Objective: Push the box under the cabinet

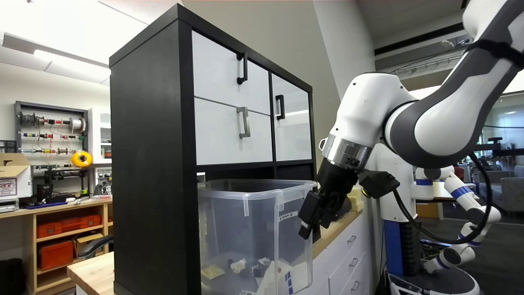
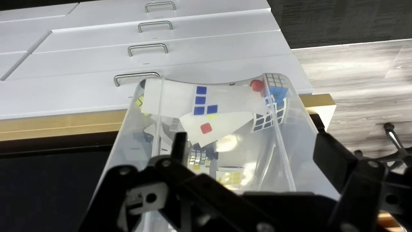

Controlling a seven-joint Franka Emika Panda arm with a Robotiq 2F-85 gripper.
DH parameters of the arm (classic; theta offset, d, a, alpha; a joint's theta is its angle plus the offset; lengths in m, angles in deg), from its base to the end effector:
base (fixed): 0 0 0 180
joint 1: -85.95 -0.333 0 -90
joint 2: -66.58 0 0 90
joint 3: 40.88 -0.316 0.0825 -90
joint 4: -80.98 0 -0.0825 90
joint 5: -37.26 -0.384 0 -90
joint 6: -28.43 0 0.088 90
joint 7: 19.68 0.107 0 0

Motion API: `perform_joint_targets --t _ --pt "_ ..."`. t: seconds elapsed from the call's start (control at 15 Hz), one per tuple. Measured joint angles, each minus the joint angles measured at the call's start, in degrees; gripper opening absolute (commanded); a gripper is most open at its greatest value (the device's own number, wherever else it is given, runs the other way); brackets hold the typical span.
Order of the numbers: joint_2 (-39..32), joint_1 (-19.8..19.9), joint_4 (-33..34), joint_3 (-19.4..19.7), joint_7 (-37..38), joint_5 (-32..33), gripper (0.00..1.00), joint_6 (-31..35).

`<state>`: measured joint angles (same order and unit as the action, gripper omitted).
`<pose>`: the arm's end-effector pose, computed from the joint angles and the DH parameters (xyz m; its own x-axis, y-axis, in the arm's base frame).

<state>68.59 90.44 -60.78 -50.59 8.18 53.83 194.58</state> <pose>0.5033 0.0632 0.3532 0.8813 -0.1208 0.4569 -0.1221 -0.9922 -0.0268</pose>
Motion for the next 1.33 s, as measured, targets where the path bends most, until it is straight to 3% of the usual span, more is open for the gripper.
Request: perform_joint_targets --t 0.47,1.33 --pt "-6.5 0.2 7.0 1.9 3.7 7.5 1.0 1.4" --pt "-14.8 -0.1 17.2 3.0 4.8 8.2 1.0 2.0"
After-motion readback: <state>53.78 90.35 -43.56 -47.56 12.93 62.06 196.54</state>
